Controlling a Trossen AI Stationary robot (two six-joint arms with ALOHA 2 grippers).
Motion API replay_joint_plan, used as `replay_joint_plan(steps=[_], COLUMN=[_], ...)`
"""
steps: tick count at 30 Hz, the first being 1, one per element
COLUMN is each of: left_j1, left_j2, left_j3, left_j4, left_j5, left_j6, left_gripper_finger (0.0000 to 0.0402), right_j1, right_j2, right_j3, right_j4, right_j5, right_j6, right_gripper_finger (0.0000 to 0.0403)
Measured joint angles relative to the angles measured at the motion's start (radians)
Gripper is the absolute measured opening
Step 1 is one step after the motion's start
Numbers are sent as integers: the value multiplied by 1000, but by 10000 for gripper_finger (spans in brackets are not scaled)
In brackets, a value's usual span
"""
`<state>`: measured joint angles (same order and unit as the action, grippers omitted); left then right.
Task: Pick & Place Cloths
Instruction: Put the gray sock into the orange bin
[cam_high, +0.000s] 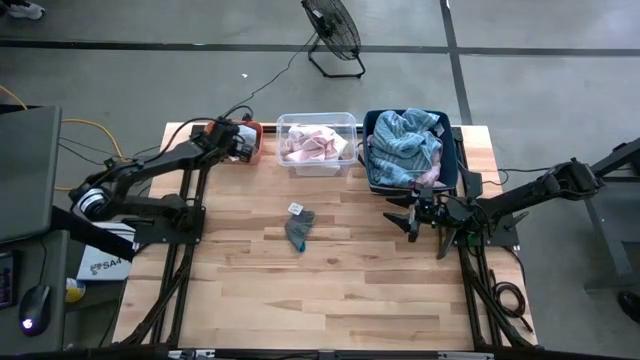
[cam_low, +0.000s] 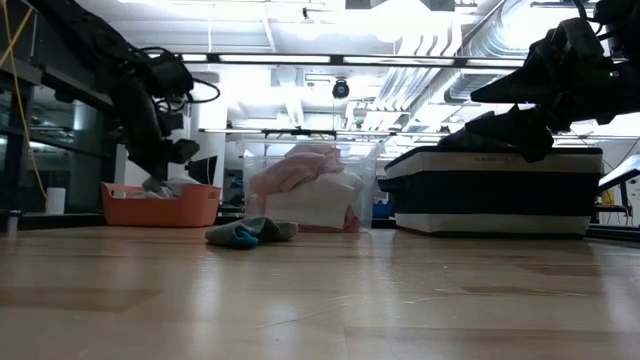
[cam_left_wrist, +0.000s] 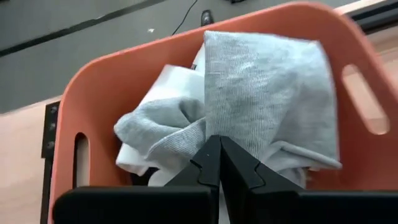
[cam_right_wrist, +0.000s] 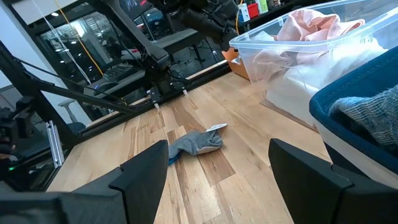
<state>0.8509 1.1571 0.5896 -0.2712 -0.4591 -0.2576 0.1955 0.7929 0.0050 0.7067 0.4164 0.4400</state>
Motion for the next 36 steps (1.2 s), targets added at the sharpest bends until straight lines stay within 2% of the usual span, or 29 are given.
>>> replay_joint_plan(steps=[3, 6, 16, 20, 25, 31, 36], left_j1=[-2, -23, -89, -130, -248, -463, -635], left_j2=[-27, -52, -194, -247, -299, -301, -280], left_j3=[0, 0, 0, 0, 0, 0, 0], left_j4=[10, 8, -42, -67, -132, -231, -211], left_j5=[0, -4, -4, -8, 19, 148, 271], left_j6=[37, 71, 111, 152, 156, 158, 246], left_gripper_finger=[10, 36, 210, 254, 266, 267, 267], right_j1=[0, 0, 0, 0, 0, 0, 0], right_j2=[0, 0, 0, 0, 0, 0, 0], right_j3=[0, 0, 0, 0, 0, 0, 0], right_j4=[0, 0, 0, 0, 0, 0, 0], right_j5=[0, 0, 0, 0, 0, 0, 0], right_j6=[0, 0, 0, 0, 0, 0, 0], right_gripper_finger=[270, 270, 270, 270, 270, 270, 270])
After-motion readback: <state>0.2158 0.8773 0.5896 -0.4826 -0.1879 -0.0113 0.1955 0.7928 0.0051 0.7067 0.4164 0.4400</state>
